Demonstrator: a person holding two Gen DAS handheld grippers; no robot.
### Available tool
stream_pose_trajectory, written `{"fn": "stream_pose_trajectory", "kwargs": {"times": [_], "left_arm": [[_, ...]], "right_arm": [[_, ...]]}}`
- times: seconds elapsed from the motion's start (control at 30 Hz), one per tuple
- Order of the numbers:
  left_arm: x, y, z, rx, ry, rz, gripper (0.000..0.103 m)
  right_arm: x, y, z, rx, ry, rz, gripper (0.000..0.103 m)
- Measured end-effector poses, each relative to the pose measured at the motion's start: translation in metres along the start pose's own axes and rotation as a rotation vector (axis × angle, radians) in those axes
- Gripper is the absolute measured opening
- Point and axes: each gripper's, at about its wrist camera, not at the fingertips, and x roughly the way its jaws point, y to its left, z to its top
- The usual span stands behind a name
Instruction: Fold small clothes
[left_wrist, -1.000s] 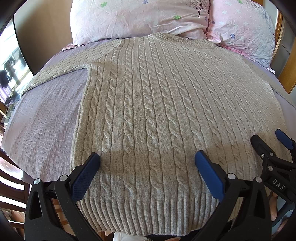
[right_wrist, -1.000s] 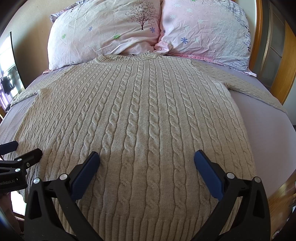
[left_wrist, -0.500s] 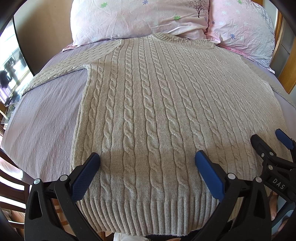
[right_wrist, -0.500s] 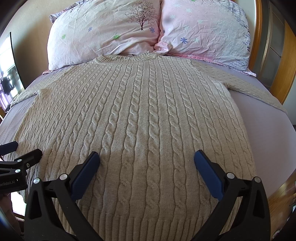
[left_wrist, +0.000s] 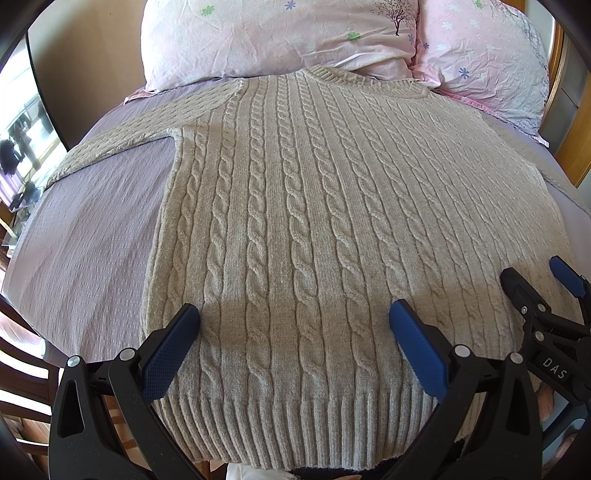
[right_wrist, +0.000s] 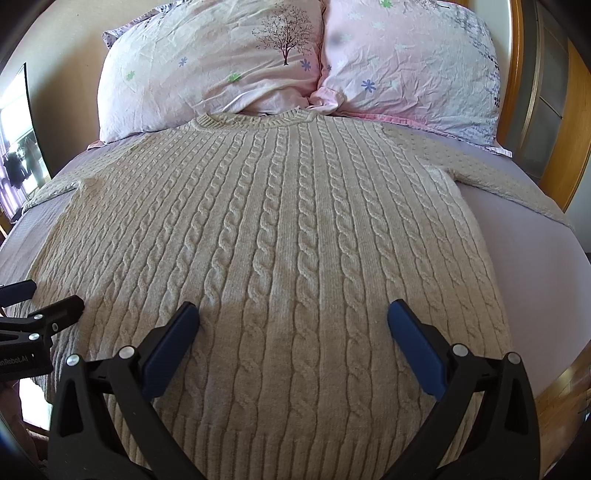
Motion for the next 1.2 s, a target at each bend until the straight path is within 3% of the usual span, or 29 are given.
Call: {"fn": "stream_pose_trajectory", "kwargs": {"times": [0.13,0.2,0.27,0.33,0.43,0.5,0.57,0.63,0.7,0.83,0.87,0.97,1.03,1.07,1.13,1.2], "left_arm": [[0.0,0.0,-0.001,0.001,-0.005,-0.001,0.102],[-0.001,0.0,-0.001,0.004,-0.017,0.0,0.102],[-0.004,0.001,-0.005,0.008,-0.052,-0.002,0.102],[-0.009,0.0,-0.006,0.03,-0.08,0.0,0.102],[-0.011,0.003,0.002,0.056,-0.099,-0.051,0.102],[-0.015,0.013,0.011,0.04,-0.155,-0.149,0.102],[-0.02,0.03,0.024,0.012,-0.242,-0.234,0.102],[-0.021,0.05,0.039,-0.05,-0.314,-0.293,0.102],[-0.016,0.069,0.056,-0.124,-0.327,-0.312,0.102],[0.003,0.114,0.085,-0.262,-0.278,-0.272,0.102],[0.007,0.125,0.089,-0.287,-0.272,-0.253,0.102],[0.016,0.158,0.094,-0.366,-0.255,-0.135,0.102],[0.018,0.181,0.097,-0.408,-0.263,-0.089,0.102],[0.018,0.19,0.1,-0.418,-0.271,-0.072,0.102],[0.019,0.208,0.103,-0.434,-0.281,-0.011,0.102],[0.02,0.226,0.104,-0.446,-0.278,0.033,0.102]], "right_arm": [[-0.004,0.0,-0.002,-0.028,-0.032,0.023,0.101],[-0.007,-0.004,-0.002,-0.059,-0.047,0.077,0.101],[-0.015,-0.03,0.011,-0.003,-0.058,0.146,0.101],[-0.029,-0.082,0.028,0.146,-0.136,0.151,0.101],[-0.04,-0.189,0.052,0.428,-0.219,0.039,0.098],[-0.039,-0.263,0.061,0.622,-0.252,-0.054,0.074],[-0.03,-0.33,0.068,0.791,-0.26,-0.122,0.064],[-0.012,-0.383,0.074,0.91,-0.227,-0.151,0.063],[0.011,-0.424,0.075,1.032,-0.176,-0.146,0.056],[0.045,-0.47,0.063,1.23,-0.11,-0.144,0.052],[0.049,-0.474,0.063,1.239,-0.132,-0.151,0.048],[0.058,-0.483,0.064,1.266,-0.158,-0.164,0.04],[0.072,-0.489,0.061,1.292,-0.151,-0.145,0.008],[0.073,-0.49,0.062,1.298,-0.17,-0.138,0.007],[0.062,-0.477,0.082,1.207,-0.223,-0.17,0.007],[0.041,-0.441,0.117,1.027,-0.311,-0.167,0.007]]}}
